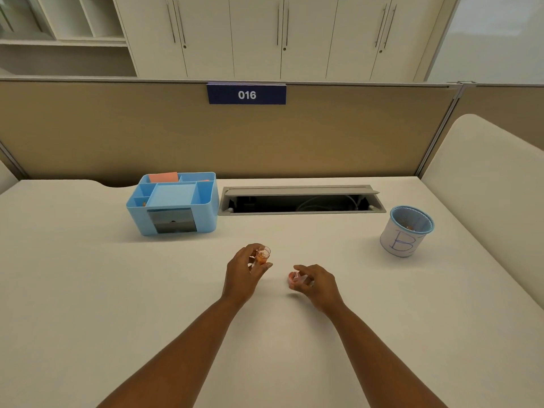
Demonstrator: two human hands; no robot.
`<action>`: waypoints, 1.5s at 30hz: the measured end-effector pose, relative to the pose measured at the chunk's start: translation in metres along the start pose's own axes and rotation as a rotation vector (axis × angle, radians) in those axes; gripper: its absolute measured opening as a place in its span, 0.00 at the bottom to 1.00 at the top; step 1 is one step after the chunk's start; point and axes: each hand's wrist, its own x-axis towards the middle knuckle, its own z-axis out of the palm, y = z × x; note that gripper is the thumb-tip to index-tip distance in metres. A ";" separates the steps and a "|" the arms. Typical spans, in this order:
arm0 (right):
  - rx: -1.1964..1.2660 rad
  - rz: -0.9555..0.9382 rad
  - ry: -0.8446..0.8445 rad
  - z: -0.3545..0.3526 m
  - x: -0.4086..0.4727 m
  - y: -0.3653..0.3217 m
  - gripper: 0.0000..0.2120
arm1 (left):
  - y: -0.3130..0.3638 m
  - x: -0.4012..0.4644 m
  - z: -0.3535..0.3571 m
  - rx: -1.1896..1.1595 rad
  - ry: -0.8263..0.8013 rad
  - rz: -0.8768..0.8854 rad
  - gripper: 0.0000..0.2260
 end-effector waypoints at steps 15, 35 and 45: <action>0.244 -0.193 0.274 -0.085 -0.006 -0.033 0.10 | 0.054 0.018 0.063 0.015 -0.150 0.121 0.13; 0.895 0.353 0.429 -0.234 0.045 0.027 0.15 | 0.184 0.099 0.221 -0.349 -0.155 -0.118 0.11; -0.017 -0.191 0.594 -0.247 0.067 0.065 0.35 | 0.184 0.119 0.254 0.159 -0.297 0.217 0.33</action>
